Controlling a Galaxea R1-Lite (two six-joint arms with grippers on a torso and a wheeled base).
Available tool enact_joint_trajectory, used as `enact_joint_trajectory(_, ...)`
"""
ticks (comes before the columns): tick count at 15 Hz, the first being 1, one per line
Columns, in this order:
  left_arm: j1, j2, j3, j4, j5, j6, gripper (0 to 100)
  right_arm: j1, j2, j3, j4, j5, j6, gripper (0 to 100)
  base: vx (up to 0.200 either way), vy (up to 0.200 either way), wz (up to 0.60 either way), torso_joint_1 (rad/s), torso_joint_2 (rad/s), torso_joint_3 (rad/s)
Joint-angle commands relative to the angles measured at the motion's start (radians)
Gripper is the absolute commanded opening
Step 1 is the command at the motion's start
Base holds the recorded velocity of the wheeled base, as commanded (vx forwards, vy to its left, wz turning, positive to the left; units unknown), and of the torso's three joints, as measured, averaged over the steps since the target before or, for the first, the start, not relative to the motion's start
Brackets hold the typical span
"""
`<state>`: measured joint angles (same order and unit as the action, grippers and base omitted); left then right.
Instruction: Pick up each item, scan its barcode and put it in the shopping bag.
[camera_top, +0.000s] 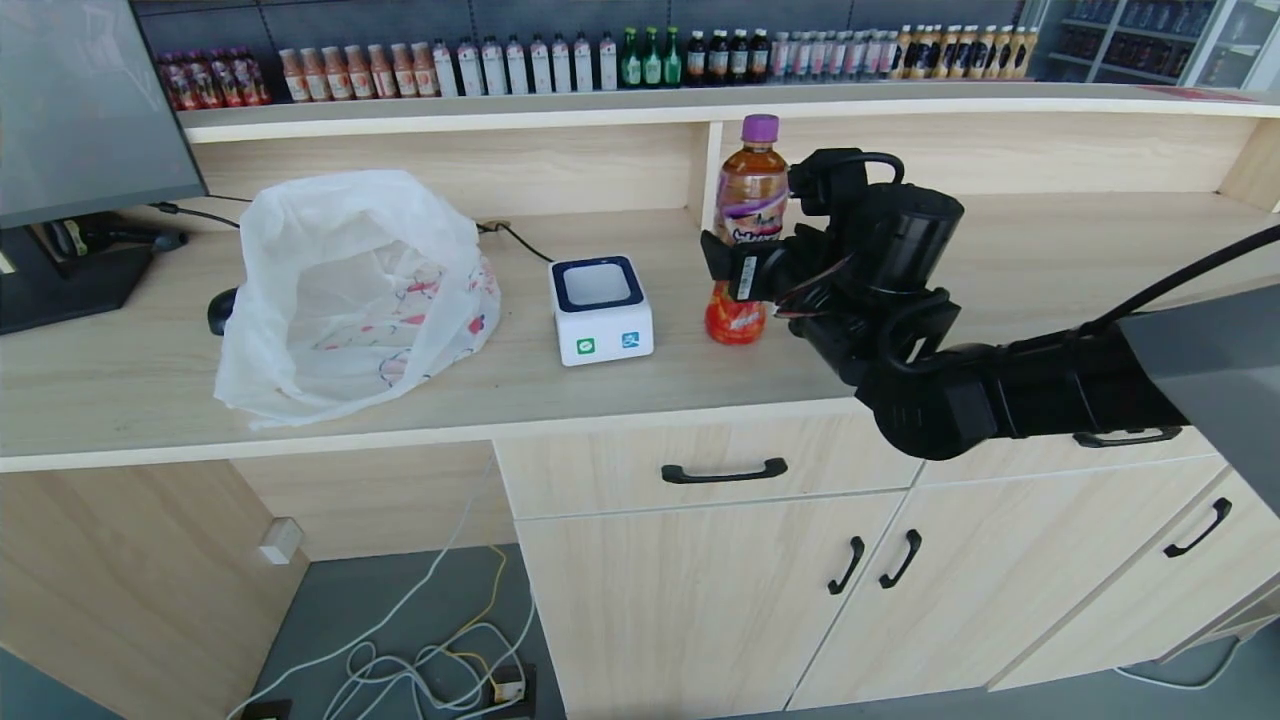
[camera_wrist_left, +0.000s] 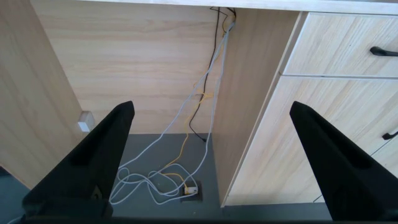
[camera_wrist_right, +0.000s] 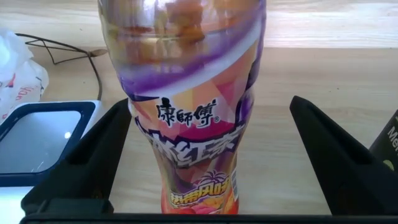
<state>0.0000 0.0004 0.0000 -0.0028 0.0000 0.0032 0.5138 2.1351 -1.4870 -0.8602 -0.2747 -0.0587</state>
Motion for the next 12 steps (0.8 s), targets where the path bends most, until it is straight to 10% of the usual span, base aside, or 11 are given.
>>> enact_joint_trajectory(1,0.0,0.0,0.0,0.0,0.0,0.0,100,0.0,0.031,-0.035,0.001,0.0,-0.003,100,0.0,0.0,0.0,0.0,0.0,0.0)
enact_joint_trajectory(12,0.0,0.0,0.0,0.0,0.0,0.0,100,-0.02,0.101,-0.168,0.006,0.009,-0.053,100,0.0,0.0,0.0,0.0,0.0,0.0)
